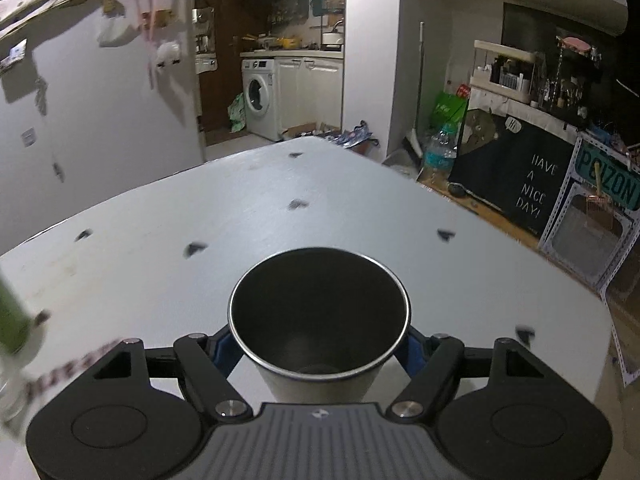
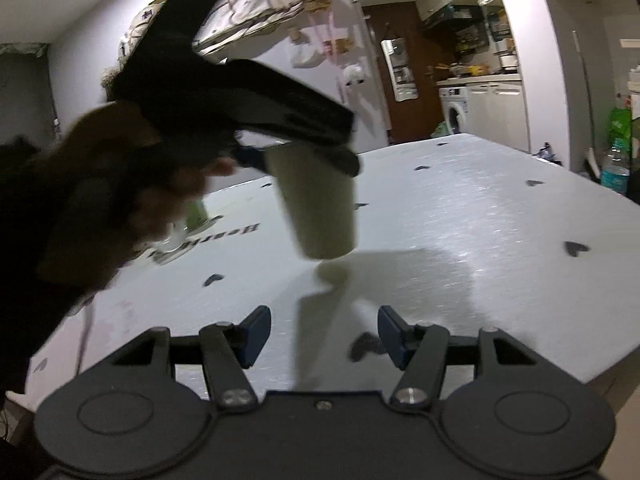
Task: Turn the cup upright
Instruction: 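Grasp the cream cup with the left tool and rotate it rim-up, then lower the upright cream cup onto the table and open the left tool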
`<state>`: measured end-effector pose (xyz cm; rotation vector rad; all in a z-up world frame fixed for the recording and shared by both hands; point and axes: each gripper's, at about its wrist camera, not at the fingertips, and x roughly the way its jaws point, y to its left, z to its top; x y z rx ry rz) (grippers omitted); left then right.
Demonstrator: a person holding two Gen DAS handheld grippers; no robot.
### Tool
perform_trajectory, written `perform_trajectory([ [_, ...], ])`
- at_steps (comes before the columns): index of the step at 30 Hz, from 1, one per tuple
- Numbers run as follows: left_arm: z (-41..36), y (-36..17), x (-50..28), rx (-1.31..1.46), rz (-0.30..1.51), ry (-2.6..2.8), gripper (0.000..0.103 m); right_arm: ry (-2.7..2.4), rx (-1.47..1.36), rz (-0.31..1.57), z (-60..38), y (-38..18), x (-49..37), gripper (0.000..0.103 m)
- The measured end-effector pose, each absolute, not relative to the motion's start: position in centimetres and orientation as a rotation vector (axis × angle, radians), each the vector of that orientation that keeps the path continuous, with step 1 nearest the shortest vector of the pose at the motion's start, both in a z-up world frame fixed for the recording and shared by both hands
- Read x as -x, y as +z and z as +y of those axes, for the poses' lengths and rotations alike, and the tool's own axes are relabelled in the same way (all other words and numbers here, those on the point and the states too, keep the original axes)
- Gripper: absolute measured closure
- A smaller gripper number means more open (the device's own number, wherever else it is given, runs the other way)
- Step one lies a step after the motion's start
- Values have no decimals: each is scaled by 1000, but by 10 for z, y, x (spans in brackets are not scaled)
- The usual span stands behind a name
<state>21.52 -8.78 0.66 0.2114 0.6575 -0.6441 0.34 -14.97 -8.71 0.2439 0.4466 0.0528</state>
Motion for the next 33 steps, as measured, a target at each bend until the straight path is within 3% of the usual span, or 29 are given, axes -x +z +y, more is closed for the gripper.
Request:
perform_trajectory([
  [7, -149, -4, -245, -170, 611, -644, 27, -3, -265, 447, -175, -92, 2, 42],
  [18, -184, -14, -262, -94, 594, -646, 27, -30, -280, 449, -188, -93, 7, 42],
  [21, -187, -15, -257, -119, 586, -622, 19, -35, -277, 447, -190, -91, 7, 42],
  [23, -186, -15, -256, -122, 589, -620, 5, -38, -275, 442, -188, -88, 8, 42],
  [33, -119, 0, -227, -78, 546, -672, 1, -52, -265, 391, -184, -70, 10, 42],
])
